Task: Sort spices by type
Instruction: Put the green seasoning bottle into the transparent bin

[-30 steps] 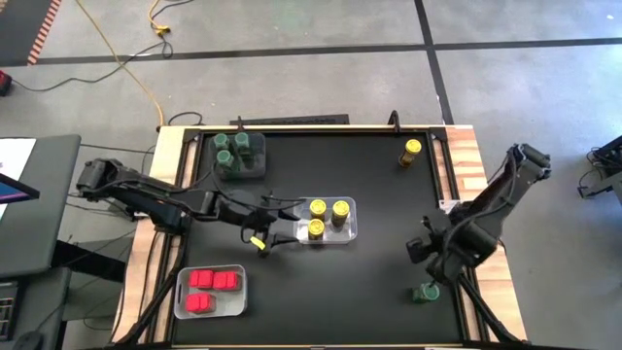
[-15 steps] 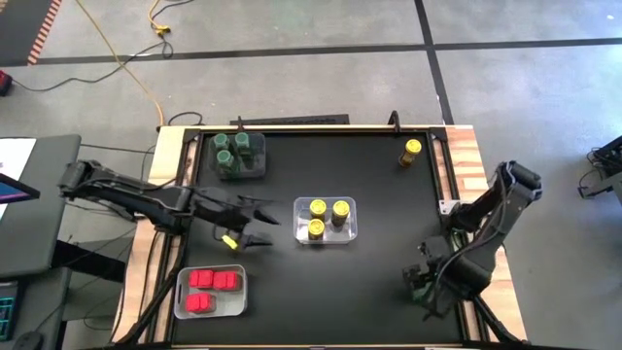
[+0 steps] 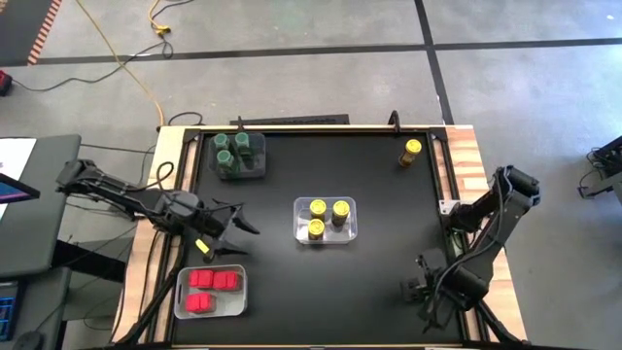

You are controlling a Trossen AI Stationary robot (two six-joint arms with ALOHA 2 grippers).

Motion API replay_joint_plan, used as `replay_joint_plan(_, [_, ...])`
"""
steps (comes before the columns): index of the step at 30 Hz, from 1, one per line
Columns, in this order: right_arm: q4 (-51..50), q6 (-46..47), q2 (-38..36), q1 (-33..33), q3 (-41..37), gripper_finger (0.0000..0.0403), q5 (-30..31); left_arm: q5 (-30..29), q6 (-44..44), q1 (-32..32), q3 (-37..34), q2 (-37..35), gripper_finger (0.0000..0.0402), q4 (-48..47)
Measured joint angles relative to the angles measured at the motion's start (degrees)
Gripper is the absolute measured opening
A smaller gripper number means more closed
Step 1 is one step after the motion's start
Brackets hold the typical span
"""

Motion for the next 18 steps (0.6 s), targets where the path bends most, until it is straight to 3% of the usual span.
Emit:
replay_joint_plan(8, [-1.0, 1.0, 0.0, 0.0, -0.6, 0.0349, -1.6, -1.0, -0.4, -1.9, 0.0, 1.0, 0.0275, -0.6])
replay_joint_plan(18, [6.4, 1.9, 3.0, 0.0, -3.8, 0.0349, -5.8, -1.3, 0.1, -1.9, 0.0, 1.0, 0.0275, -0.9])
